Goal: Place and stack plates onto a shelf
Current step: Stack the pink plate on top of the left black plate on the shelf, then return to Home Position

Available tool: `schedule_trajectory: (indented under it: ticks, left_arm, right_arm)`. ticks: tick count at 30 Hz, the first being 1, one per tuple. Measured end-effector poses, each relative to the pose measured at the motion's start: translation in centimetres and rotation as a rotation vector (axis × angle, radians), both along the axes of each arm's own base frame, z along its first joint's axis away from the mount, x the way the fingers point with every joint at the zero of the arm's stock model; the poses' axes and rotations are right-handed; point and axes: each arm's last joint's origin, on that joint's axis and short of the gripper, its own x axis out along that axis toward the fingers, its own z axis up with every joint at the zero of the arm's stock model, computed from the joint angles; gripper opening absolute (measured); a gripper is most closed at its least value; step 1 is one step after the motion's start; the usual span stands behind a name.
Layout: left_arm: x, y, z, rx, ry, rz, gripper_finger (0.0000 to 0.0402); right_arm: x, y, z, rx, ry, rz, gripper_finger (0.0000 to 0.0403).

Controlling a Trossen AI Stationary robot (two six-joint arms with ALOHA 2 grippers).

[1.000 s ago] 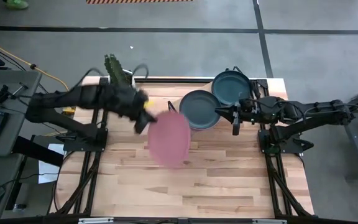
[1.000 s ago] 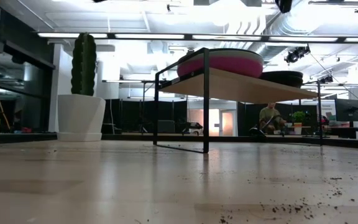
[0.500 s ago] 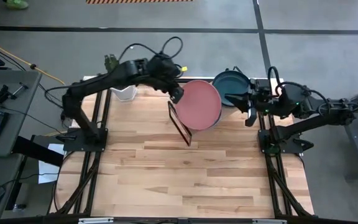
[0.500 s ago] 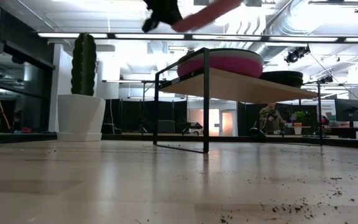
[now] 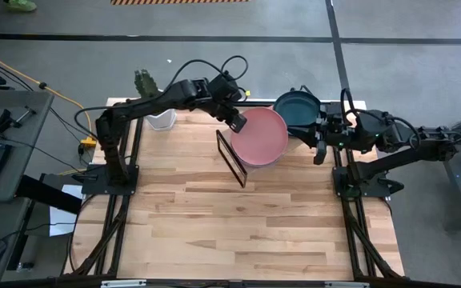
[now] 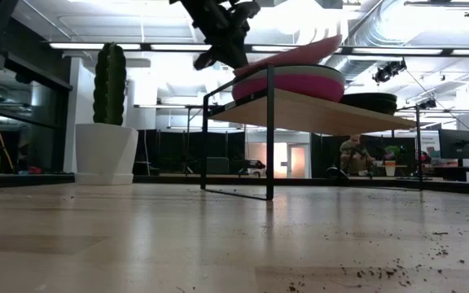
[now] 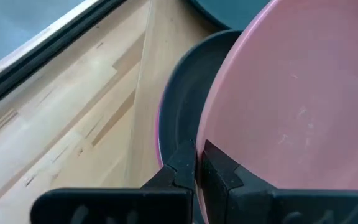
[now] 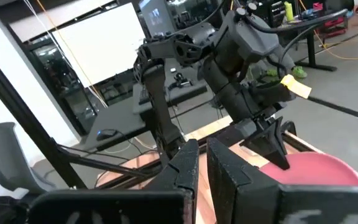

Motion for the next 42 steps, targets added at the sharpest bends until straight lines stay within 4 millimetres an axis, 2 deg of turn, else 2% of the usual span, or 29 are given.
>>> schedule_trajectory:
  ticks: [8,16,23,29,34,38,42]
  left_arm:
    - [0.1,0.1,-0.7,0.003,0.022,-0.011,0.0022]
    - [0.2,0.1,-0.7,0.039,0.023,-0.043,0.0042]
    - [0.1,0.5,-0.3,0.068,-0.001,-0.052,0.0096]
    - [-0.4,1.7,2.1,0.099,-0.069,-0.020,0.0157]
    - [-1.7,2.3,5.3,0.114,-0.171,-0.028,0.0183]
    - [-3.2,1.1,7.5,0.153,-0.253,-0.069,0.0186]
    - [-4.5,-2.0,9.1,0.201,-0.375,-0.132,0.0184]
  right_arm:
    - [0.0,0.0,-0.2,0.024,0.013,-0.001,0.0016]
    - [0.0,0.0,-0.2,0.024,0.016,-0.001,0.0016]
    - [0.0,0.0,-0.2,0.024,0.016,-0.001,0.0016]
    - [0.0,0.0,-0.2,0.024,0.016,-0.001,0.0016]
    - [0.0,0.0,-0.2,0.018,0.017,-0.001,0.0016]
    - [0.0,0.0,-0.2,0.008,0.022,0.000,0.0016]
    - [0.0,0.0,-0.4,-0.013,0.039,0.000,0.0016]
